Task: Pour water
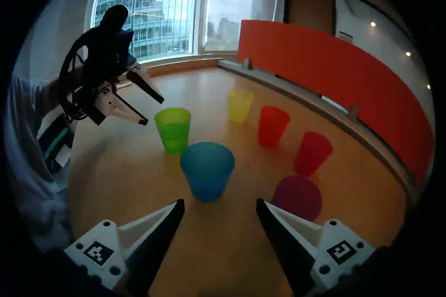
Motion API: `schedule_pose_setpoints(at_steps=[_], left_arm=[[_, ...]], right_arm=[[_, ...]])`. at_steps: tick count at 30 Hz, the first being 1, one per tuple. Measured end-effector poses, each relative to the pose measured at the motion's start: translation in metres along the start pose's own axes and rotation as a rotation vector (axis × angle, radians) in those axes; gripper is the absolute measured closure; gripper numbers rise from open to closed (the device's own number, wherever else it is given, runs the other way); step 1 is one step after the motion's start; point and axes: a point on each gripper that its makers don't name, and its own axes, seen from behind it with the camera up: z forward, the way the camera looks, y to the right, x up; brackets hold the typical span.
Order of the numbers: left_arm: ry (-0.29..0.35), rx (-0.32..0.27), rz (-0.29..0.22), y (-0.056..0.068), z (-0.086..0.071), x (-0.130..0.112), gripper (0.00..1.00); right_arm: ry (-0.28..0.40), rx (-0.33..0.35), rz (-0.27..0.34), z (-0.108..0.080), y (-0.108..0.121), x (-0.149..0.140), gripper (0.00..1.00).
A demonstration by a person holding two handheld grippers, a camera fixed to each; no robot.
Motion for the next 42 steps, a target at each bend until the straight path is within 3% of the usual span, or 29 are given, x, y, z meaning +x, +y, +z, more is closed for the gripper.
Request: schedule_pose_setpoints(at_steps=[11, 17, 29, 42], left_arm=[[0.124, 0.075, -0.087, -0.020, -0.025, 0.022, 0.00], [0.205, 0.136, -0.132, -0.036, -0.038, 0.038, 0.00], [0.395, 0.310, -0.176, -0.064, -0.068, 0.071, 0.00], [0.603, 0.456, -0.237, -0.080, -0.106, 0.106, 0.00]], right_arm=[[0.065, -0.086, 0.046, -0.024, 0.023, 0.011, 0.00], [0.099, -0.150, 0.070, -0.040, 0.041, 0.016, 0.00], [0.254, -0.353, 0.146, -0.073, 0.087, 0.044, 0.00], [0.442, -0.614, 0.213, -0.117, 0.133, 0.065, 0.00]])
